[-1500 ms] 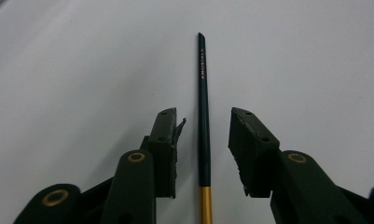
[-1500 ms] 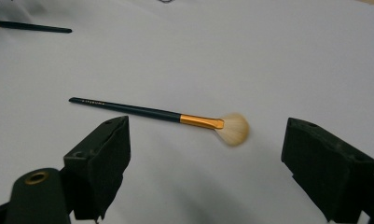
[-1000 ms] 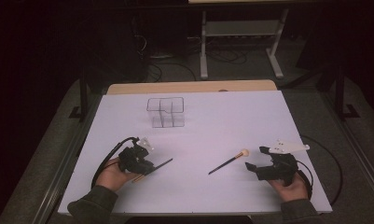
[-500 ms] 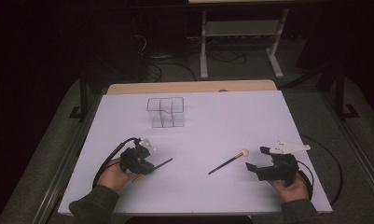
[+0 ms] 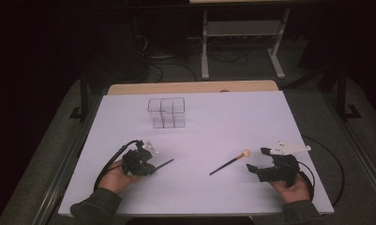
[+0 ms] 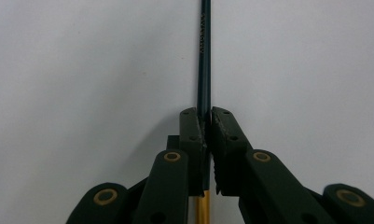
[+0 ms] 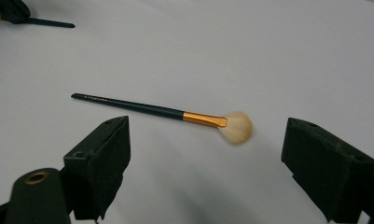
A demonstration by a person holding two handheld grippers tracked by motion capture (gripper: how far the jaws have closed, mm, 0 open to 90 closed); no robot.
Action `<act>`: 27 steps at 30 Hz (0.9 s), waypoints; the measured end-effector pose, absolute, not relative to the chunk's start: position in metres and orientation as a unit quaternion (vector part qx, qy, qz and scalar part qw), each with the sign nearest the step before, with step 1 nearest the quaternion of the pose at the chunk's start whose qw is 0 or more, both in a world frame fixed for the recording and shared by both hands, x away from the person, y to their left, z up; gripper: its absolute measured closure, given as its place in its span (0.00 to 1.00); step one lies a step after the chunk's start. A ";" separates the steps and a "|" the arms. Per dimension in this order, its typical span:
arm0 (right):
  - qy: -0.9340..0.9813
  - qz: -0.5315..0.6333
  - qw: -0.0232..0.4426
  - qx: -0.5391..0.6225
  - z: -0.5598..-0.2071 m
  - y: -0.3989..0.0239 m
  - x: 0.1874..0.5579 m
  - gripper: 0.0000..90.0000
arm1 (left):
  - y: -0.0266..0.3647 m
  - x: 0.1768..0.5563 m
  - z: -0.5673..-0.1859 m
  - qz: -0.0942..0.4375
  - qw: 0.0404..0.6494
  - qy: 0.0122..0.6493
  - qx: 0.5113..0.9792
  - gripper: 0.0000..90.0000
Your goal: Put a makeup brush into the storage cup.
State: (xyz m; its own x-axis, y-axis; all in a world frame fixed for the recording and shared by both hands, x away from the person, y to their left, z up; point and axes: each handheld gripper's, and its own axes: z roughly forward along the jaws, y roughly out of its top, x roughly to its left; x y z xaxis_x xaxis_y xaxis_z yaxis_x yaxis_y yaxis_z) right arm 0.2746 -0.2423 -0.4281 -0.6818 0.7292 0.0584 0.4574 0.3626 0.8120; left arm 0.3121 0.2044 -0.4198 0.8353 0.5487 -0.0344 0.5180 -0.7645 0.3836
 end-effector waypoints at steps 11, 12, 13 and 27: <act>0.816 0.421 0.152 0.367 -0.431 -0.240 0.275 0.16 | 0.212 0.308 -0.422 0.046 0.219 0.286 0.932 0.92; 0.816 0.420 0.153 0.366 -0.431 -0.240 0.275 0.16 | 0.213 0.309 -0.422 0.047 0.219 0.286 0.932 0.92; 0.816 0.419 0.152 0.367 -0.431 -0.240 0.275 0.16 | 0.213 0.309 -0.421 0.047 0.219 0.285 0.932 0.92; 0.827 0.409 0.159 0.352 -0.428 -0.233 0.274 0.17 | 0.224 0.308 -0.404 0.028 0.269 0.275 0.923 0.92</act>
